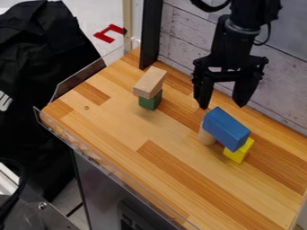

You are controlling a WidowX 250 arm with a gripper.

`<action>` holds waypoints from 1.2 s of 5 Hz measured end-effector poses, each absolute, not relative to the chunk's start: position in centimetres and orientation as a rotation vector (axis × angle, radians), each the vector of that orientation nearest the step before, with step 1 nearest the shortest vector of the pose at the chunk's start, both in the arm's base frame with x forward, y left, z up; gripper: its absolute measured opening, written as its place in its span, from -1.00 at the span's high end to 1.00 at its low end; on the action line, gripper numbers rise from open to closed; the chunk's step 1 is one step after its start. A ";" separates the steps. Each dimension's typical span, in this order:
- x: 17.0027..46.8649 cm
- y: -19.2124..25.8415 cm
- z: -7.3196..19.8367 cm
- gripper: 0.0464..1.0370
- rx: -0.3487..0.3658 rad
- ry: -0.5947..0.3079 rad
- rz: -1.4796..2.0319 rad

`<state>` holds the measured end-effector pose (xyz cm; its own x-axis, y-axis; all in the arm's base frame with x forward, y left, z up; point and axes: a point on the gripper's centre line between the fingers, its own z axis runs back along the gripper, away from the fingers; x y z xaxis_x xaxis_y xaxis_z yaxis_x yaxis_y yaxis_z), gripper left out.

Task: Move the blue block on the top of rectangle block

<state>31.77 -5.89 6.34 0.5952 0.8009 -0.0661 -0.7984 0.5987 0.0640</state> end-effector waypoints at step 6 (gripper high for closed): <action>31.4 -6.4 3.1 -0.92 0.027 0.154 1.161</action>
